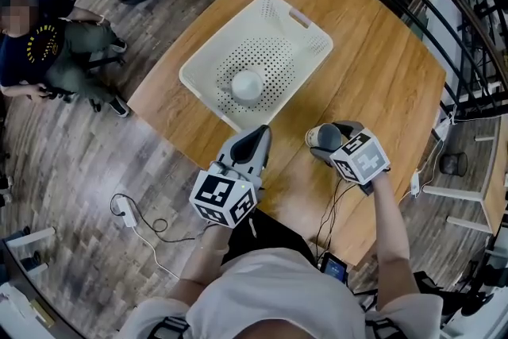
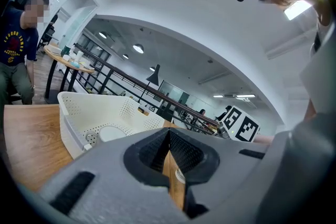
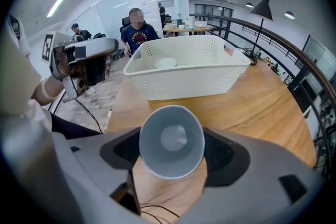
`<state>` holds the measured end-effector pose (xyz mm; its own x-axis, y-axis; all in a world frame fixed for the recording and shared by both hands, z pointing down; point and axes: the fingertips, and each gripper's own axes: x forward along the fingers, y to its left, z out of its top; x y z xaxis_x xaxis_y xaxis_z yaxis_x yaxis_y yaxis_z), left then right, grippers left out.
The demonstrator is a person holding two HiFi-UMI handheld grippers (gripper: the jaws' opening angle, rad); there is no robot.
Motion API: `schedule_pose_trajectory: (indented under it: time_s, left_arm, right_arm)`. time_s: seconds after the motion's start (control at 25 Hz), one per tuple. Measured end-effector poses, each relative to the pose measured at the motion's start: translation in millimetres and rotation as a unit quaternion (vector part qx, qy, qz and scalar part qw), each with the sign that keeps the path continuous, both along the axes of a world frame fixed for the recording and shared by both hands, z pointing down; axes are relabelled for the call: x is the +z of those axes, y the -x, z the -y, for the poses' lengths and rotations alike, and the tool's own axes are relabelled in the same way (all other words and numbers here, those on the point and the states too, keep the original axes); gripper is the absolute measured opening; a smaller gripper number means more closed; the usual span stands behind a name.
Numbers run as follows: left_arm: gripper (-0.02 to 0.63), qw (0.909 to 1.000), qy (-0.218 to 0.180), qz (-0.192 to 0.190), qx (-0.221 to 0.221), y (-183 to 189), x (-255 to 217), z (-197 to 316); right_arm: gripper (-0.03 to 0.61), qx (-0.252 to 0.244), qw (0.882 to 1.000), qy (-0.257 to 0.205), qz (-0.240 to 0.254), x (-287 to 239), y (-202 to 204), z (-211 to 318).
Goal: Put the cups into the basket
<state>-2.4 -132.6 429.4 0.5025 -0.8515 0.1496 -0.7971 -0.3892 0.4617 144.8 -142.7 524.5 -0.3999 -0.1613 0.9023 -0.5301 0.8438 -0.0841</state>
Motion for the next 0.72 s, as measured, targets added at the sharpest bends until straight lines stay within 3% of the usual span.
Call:
schedule_pose_trajectory:
  time_s: [0.72]
  left_arm:
    - [0.008,0.9997,-0.017,0.02,0.003,5,-33,10]
  right_arm:
    - [0.359,-0.019,0.998,-0.055,0.024,-105,20,15]
